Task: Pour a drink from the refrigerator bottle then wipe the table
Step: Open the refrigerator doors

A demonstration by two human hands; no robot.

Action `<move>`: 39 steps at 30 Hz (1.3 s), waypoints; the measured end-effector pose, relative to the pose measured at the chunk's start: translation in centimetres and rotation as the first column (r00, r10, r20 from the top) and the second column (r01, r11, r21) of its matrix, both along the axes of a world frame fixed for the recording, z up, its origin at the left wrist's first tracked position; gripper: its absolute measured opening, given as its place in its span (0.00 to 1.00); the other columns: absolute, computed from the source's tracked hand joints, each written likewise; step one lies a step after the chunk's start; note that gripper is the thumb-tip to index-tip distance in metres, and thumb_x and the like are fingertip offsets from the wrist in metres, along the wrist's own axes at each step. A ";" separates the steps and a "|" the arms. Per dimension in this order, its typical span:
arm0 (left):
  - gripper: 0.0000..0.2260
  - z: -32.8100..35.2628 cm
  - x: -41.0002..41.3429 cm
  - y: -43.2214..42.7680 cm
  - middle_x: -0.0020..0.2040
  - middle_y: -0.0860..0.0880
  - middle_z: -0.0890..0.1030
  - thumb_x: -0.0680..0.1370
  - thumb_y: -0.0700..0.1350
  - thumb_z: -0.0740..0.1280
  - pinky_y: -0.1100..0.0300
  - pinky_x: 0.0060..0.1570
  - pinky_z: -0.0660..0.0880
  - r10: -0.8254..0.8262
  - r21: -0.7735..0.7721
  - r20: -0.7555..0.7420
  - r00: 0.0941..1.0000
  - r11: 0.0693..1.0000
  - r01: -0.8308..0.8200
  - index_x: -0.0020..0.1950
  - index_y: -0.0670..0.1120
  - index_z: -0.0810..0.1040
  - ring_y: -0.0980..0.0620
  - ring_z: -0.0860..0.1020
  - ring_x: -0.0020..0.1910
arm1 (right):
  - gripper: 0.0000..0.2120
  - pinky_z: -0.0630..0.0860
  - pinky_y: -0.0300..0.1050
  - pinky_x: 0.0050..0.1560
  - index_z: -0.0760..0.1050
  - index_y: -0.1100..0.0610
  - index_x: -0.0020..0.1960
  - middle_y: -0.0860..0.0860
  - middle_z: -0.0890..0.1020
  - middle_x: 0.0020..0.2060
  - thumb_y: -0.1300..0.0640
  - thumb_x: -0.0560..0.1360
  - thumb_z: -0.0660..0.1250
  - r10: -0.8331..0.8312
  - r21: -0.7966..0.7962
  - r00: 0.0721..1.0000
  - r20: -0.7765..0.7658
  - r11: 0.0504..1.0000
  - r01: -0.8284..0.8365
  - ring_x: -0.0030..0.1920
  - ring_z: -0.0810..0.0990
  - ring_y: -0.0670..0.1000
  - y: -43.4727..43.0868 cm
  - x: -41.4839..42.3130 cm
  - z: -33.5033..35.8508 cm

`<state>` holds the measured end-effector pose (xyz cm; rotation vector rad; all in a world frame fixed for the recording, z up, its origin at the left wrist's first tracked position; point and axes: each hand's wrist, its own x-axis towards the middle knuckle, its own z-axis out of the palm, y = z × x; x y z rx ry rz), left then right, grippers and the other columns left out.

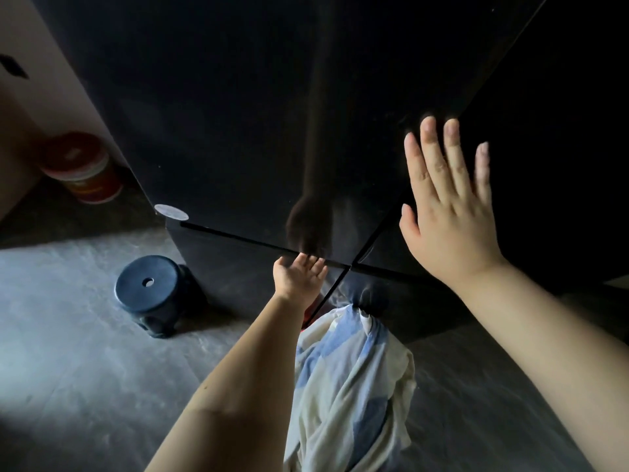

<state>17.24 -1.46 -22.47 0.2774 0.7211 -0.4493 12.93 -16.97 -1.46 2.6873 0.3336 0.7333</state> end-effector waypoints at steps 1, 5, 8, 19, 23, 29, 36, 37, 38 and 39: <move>0.29 -0.1 -0.2 0.2 0.76 0.40 0.57 0.81 0.57 0.44 0.49 0.72 0.54 -0.008 0.005 -0.004 1.000 1.000 0.008 0.76 0.40 0.56 0.41 0.57 0.75 | 0.38 0.43 0.60 0.75 0.43 0.59 0.78 0.57 0.47 0.77 0.57 0.76 0.61 0.001 0.000 1.000 0.002 1.000 -0.001 0.77 0.44 0.57 0.1 -0.3 0.0; 0.31 -0.7 -2.4 1.2 0.76 0.40 0.60 0.80 0.59 0.45 0.50 0.71 0.53 -0.072 0.022 0.014 0.997 0.997 0.072 0.75 0.39 0.59 0.42 0.58 0.74 | 0.35 0.46 0.59 0.75 0.45 0.59 0.78 0.56 0.46 0.77 0.56 0.77 0.60 0.045 -0.012 0.999 0.022 0.999 -0.045 0.77 0.44 0.56 0.8 -2.4 -0.7; 0.32 -1.2 -3.2 2.2 0.76 0.41 0.60 0.79 0.61 0.46 0.50 0.72 0.51 -0.107 0.008 0.027 0.994 0.994 0.107 0.75 0.40 0.59 0.43 0.57 0.75 | 0.34 0.47 0.58 0.75 0.47 0.59 0.78 0.55 0.45 0.77 0.55 0.77 0.59 0.057 0.022 0.998 0.018 0.998 -0.058 0.77 0.44 0.56 1.7 -3.7 -1.1; 0.34 -0.3 -2.2 3.4 0.75 0.41 0.61 0.79 0.63 0.44 0.49 0.72 0.54 -0.309 0.159 0.031 0.951 0.941 0.300 0.77 0.41 0.55 0.44 0.62 0.73 | 0.35 0.64 0.53 0.72 0.47 0.59 0.77 0.53 0.55 0.76 0.62 0.77 0.62 0.044 0.848 0.999 0.011 0.529 -0.033 0.76 0.57 0.52 4.8 -5.4 -0.4; 0.33 2.4 -2.1 5.4 0.72 0.40 0.68 0.79 0.62 0.43 0.50 0.67 0.60 -0.583 0.352 -0.010 0.813 0.759 0.548 0.74 0.39 0.61 0.42 0.68 0.69 | 0.36 0.65 0.51 0.72 0.45 0.57 0.77 0.54 0.55 0.77 0.59 0.77 0.64 0.073 0.880 0.995 -0.066 0.474 0.024 0.75 0.59 0.51 5.7 -5.1 -0.4; 0.10 14.0 -1.7 9.3 0.49 0.48 0.82 0.78 0.47 0.62 0.56 0.52 0.75 -0.918 0.878 -0.345 0.197 -0.389 -0.277 0.51 0.46 0.81 0.50 0.79 0.48 | 0.38 0.64 0.52 0.72 0.45 0.52 0.78 0.50 0.55 0.77 0.57 0.75 0.64 0.112 0.928 0.989 -0.093 0.369 0.045 0.75 0.59 0.48 5.1 -4.2 0.2; 0.19 30.2 -2.9 7.1 0.63 0.48 0.77 0.77 0.44 0.59 0.57 0.66 0.65 -0.995 -0.034 -0.090 0.035 -0.032 -0.999 0.67 0.46 0.74 0.48 0.73 0.64 | 0.40 0.64 0.49 0.72 0.45 0.49 0.77 0.41 0.55 0.74 0.54 0.72 0.63 0.105 0.951 0.992 -0.063 0.309 0.028 0.74 0.61 0.47 5.7 -4.7 0.0; 0.21 31.1 -3.1 6.1 0.67 0.47 0.74 0.76 0.42 0.59 0.55 0.70 0.61 -0.982 -0.122 -0.183 0.036 -0.013 -0.992 0.70 0.45 0.71 0.47 0.69 0.69 | 0.40 0.64 0.48 0.72 0.46 0.49 0.77 0.39 0.55 0.73 0.55 0.73 0.64 0.113 0.956 0.993 -0.046 0.295 0.011 0.74 0.62 0.47 5.9 -4.9 0.0; 0.23 31.7 -3.1 5.2 0.71 0.47 0.70 0.76 0.41 0.58 0.53 0.73 0.58 -0.960 -0.232 -0.270 0.074 -0.010 -0.973 0.72 0.44 0.68 0.46 0.65 0.72 | 0.40 0.64 0.48 0.72 0.46 0.50 0.78 0.38 0.54 0.72 0.57 0.73 0.65 0.120 0.957 0.992 -0.034 0.291 -0.002 0.73 0.62 0.47 6.0 -5.2 0.0; 0.25 32.0 -2.9 4.5 0.73 0.47 0.66 0.76 0.41 0.57 0.52 0.74 0.55 -0.928 -0.359 -0.343 0.149 -0.017 -0.933 0.74 0.43 0.64 0.46 0.61 0.74 | 0.40 0.64 0.47 0.72 0.47 0.50 0.78 0.38 0.54 0.72 0.58 0.73 0.65 0.130 0.957 0.991 -0.022 0.290 -0.017 0.74 0.62 0.47 6.1 -5.5 -0.1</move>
